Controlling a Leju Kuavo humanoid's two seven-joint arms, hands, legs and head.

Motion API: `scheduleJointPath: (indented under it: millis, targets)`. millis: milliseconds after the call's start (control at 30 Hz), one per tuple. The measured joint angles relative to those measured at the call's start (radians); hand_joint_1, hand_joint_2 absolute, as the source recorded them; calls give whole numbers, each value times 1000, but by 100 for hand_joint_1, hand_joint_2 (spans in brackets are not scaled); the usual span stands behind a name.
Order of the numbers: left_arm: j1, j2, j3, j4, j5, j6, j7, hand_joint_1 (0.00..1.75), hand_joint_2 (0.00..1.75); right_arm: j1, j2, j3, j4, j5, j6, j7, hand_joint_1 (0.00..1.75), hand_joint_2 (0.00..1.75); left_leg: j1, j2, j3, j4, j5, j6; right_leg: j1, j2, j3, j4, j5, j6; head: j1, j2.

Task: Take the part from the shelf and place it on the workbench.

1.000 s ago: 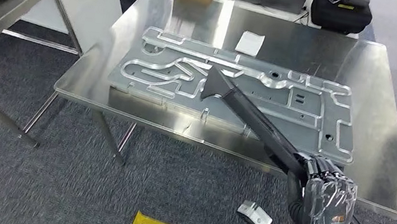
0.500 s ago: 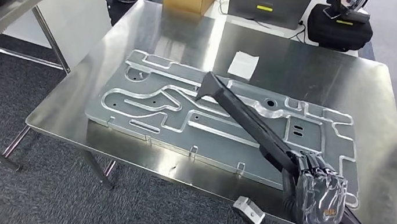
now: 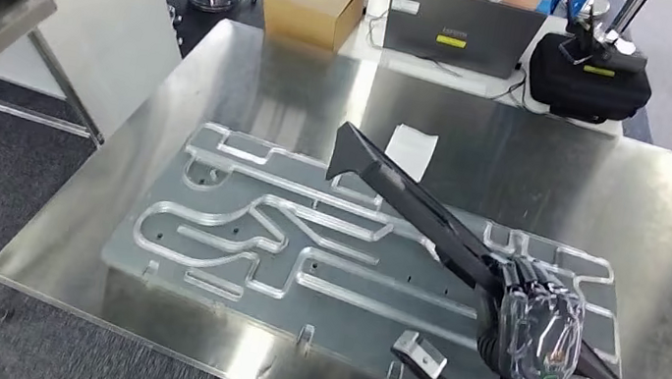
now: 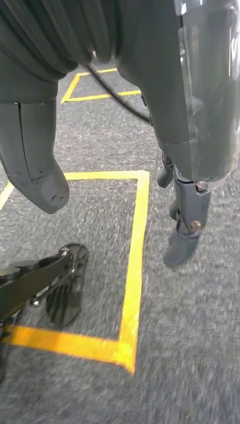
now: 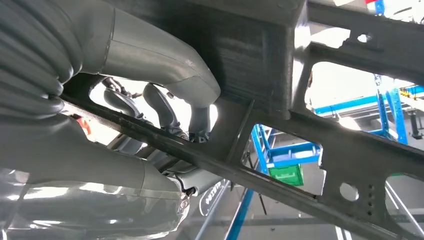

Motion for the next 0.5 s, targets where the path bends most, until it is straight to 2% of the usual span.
scheduleJointPath:
  millis: [33,67,100,133,167,200,233,267,300,367,400,433,500]
  targets:
    - [-3,0,0,0,0,0,0,0,175,-2,0,0,-1,0,0,0,175,175,0,3,-20,49,24,-5,-2,1,19,-11,-9,-8,-3,0]
    - [-6,0,0,0,0,0,0,0,175,-4,0,0,-1,0,-1,0,175,175,1,7,-55,111,41,-9,-2,0,41,-21,-20,-15,-6,0]
    - [-7,0,0,0,0,0,0,0,175,-5,0,0,-2,0,-1,0,175,175,2,10,-102,177,38,-13,-3,0,64,-30,-32,-20,-8,0]
    - [-6,0,0,0,0,0,0,0,175,-6,0,1,-2,0,-1,0,175,175,2,13,-148,229,12,-16,-2,0,86,-37,-47,-23,-10,0]
    - [-5,0,0,0,0,0,0,0,175,-6,0,1,-2,0,-1,0,175,175,2,14,-190,261,-35,-17,-2,0,108,-41,-62,-23,-11,0]
    - [-2,0,0,0,0,0,0,0,175,-6,0,1,-2,0,-1,0,175,175,2,15,-224,270,-88,-17,-2,2,131,-43,-79,-23,-13,0]
    - [-1,0,0,0,0,0,0,0,175,-5,0,1,-2,0,-1,0,175,175,2,15,-249,258,-127,-15,-2,3,154,-44,-96,-22,-13,0]
    - [1,0,0,0,0,0,0,0,175,-5,0,1,-2,0,-1,0,175,175,2,16,-268,228,-136,-13,-2,3,178,-44,-115,-21,-14,0]
    - [3,0,0,0,0,0,0,0,175,-5,0,1,-2,0,-1,0,175,175,2,17,-281,183,-99,-9,-2,3,202,-45,-135,-19,-14,0]
    - [11,0,0,0,0,0,0,0,175,-4,0,1,1,0,0,1,175,175,-2,19,-300,85,73,-1,1,7,240,-40,-174,-11,-14,0]
    - [15,0,0,0,0,0,1,0,175,-4,0,1,2,0,0,2,175,175,-5,19,-302,57,146,5,2,9,254,-40,-191,-5,-13,0]
    - [15,1,0,0,0,0,1,0,175,-3,0,1,3,0,0,1,175,175,-7,19,-299,42,186,11,4,12,265,-39,-201,1,-13,0]
    - [8,1,0,0,0,0,1,0,175,-10,-1,1,2,0,1,1,175,175,-7,19,-282,31,183,25,4,14,258,-12,-187,13,-10,0]
